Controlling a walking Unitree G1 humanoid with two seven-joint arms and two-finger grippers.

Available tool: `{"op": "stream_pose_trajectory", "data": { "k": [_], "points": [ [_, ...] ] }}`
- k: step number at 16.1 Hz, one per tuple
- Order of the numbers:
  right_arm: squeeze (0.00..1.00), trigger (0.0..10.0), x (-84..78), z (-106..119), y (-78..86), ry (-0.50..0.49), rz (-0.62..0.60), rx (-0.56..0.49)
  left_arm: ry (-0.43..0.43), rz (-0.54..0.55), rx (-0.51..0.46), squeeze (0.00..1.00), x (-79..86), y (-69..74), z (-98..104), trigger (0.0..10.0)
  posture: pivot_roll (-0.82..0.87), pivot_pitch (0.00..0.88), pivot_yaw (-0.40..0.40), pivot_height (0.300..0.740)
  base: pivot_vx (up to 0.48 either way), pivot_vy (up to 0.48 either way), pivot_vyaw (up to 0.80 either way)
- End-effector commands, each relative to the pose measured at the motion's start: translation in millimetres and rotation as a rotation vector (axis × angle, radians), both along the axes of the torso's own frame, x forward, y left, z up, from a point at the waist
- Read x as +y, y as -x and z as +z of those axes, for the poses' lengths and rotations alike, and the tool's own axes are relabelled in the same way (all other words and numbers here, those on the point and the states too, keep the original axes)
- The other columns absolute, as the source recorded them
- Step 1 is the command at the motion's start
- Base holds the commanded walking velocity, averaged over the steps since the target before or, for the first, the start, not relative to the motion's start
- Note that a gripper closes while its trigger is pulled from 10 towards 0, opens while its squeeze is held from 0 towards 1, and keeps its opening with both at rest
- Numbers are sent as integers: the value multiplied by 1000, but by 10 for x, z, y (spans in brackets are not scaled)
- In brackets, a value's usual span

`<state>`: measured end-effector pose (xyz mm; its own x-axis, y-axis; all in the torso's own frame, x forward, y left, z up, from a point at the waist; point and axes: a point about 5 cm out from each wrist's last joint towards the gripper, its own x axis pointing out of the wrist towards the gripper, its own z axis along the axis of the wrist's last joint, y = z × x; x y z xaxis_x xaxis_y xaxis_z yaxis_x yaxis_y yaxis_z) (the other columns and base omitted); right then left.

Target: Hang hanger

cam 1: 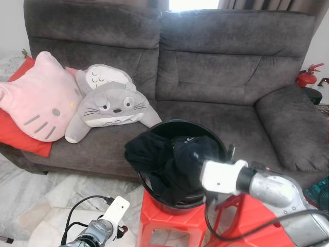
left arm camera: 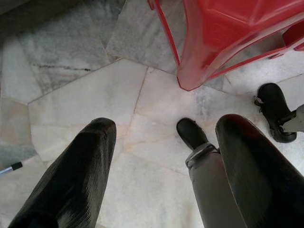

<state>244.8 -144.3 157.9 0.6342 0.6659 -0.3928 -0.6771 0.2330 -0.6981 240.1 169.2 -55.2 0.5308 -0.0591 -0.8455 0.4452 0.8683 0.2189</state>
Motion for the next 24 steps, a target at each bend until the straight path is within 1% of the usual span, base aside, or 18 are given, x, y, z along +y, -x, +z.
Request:
{"op": "stream_pose_trajectory", "data": {
  "k": [1,2,6,9,10,11,12,14,15,16,18,19,20,21,22,23,24],
  "points": [
    [0,0,26,16,65,3,40,35,-14,-12,5,0,0,-11,7,10000,-219,0,-44,740,0,0,0],
    [0,0,34,-2,116,8,65,82,-14,-12,6,0,-1,-11,7,10000,-219,0,-44,740,0,0,0],
    [0,0,76,13,203,8,121,156,-16,-16,9,0,-4,-9,5,10000,-221,0,-43,740,0,0,0],
    [0,0,138,41,242,-13,157,179,-18,-16,9,0,-7,-8,4,10000,-219,0,-43,740,0,0,0],
    [0,0,152,114,185,-47,140,132,-20,-15,8,0,-6,-8,4,10000,-219,0,-43,740,0,0,0],
    [0,0,150,126,172,-52,135,122,-20,-15,8,0,-6,-9,4,10000,-219,0,-43,740,0,0,0],
    [0,0,108,208,57,-77,74,44,-22,-14,7,0,0,-7,4,10000,-221,0,-39,740,0,0,0],
    [0,0,-48,329,-145,-66,-49,-79,-24,-16,8,0,3,-6,3,10000,-221,0,-39,740,0,0,0],
    [0,0,-145,361,-208,-45,-96,-105,-24,-15,9,0,7,-2,1,10000,-220,0,-38,740,0,0,0],
    [0,0,-202,366,-225,-11,-108,-113,-24,-14,9,0,8,-2,1,10000,-220,0,-38,740,0,0,0],
    [0,0,-465,429,-323,81,-203,-162,-24,-12,11,0,11,4,-3,10000,-222,0,-37,740,0,0,0],
    [0,0,-506,442,-340,92,-218,-170,-24,-12,12,0,11,4,-3,10000,-222,0,-37,740,0,0,0],
    [0,0,-594,463,-339,119,-212,-142,-25,-12,13,0,16,8,-5,10000,-223,0,-34,740,0,0,0],
    [0,0,-587,469,-298,111,-165,-90,-25,-13,14,0,17,8,-5,10000,-223,0,-34,740,0,0,0],
    [0,0,-571,477,-282,102,-146,-72,-25,-13,14,0,17,9,-5,10000,-223,0,-34,740,0,0,0],
    [0,0,-501,480,-237,83,-88,-25,-26,-12,14,0,21,9,-5,10000,-222,0,-32,740,0,0,0],
    [0,0,-388,457,-167,58,-10,46,-26,-11,14,0,23,10,-5,10000,-222,0,-32,740,0,0,0]
  ]
}}
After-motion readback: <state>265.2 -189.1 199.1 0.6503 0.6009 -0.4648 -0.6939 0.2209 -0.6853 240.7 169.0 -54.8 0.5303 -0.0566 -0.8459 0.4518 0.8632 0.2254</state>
